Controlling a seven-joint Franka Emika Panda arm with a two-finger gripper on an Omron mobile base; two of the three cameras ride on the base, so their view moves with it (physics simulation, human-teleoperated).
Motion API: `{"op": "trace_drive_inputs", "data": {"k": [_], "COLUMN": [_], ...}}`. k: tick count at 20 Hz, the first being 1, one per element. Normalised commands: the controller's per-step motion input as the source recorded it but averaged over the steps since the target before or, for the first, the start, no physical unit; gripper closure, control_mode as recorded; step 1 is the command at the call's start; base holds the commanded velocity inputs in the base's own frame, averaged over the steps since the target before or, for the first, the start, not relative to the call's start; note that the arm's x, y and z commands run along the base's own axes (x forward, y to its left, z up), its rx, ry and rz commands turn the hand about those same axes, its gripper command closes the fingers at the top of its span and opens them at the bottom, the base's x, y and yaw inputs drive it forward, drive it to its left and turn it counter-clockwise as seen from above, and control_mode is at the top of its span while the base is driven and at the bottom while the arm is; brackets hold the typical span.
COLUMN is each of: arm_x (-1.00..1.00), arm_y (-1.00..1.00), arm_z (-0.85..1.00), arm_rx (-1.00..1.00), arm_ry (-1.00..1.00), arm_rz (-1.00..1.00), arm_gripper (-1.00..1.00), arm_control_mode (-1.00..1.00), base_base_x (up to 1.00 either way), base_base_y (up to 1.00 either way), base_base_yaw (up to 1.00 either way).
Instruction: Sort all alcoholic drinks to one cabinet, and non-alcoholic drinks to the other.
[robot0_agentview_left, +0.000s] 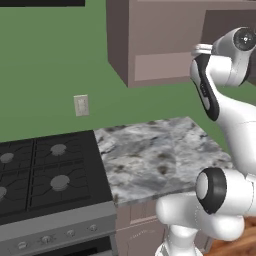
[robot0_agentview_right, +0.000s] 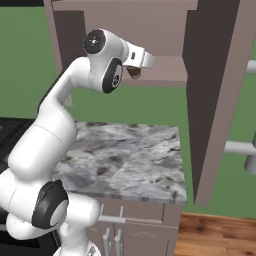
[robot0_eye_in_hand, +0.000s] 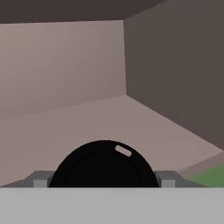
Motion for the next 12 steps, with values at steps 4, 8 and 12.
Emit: {"op": "trace_drive_inputs", "data": {"k": [4,8,12], "arm_x": [0.28,0.3,0.3], "arm_y": [-0.02,-0.02,-0.02], "arm_z": [-0.09,-0.11,-0.09], "arm_rx": [0.02,0.01,0.01], "arm_ry": [0.0,0.0,0.0], "arm_rz": [0.0,0.0,0.0], "arm_gripper": [1.0,1.0,1.0], "arm_control_mode": [-1.0,-1.0,-1.0], "base_base_x": [0.0,0.0,0.0], "base_base_y": [0.0,0.0,0.0], "base_base_yaw": [0.0,0.0,0.0]}}
